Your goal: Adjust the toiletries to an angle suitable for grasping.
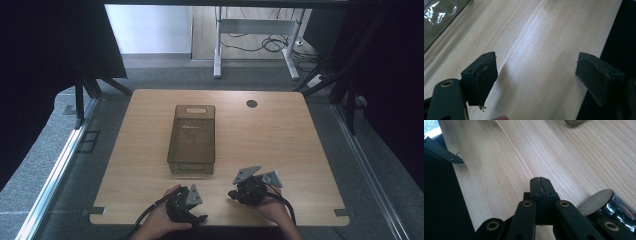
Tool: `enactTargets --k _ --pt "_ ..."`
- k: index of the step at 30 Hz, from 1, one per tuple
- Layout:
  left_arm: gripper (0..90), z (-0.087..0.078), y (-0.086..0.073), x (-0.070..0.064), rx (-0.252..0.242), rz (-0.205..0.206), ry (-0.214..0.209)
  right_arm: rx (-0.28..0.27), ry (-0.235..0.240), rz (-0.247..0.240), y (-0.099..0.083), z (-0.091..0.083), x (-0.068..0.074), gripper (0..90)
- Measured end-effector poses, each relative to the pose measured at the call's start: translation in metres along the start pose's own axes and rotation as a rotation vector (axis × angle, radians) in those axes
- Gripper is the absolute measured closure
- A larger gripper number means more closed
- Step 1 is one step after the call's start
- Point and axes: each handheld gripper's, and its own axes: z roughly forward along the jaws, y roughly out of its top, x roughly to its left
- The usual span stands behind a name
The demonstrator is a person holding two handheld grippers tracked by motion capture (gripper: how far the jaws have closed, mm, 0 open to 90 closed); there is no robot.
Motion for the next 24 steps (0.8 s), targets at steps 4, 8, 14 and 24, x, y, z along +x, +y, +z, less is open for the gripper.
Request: enactTargets --k 4,8,14,24 --pt "17.9 -0.001 0.000 0.001 -0.002 -0.003 0.005 0.001 0.001 -0.006 0.002 0.000 0.001 90.0" --pt "17.9 -0.002 0.000 0.002 -0.004 -0.004 0.004 -0.002 0.000 -0.011 0.002 -0.001 0.002 90.0" --pt "17.9 -0.003 0.000 0.002 -0.009 -0.006 0.007 0.010 -0.022 0.000 -0.001 -0.004 -0.002 90.0" --pt "17.9 -0.006 -0.001 0.004 -0.015 -0.012 0.011 0.001 -0.061 0.054 -0.010 -0.015 -0.017 90.0"
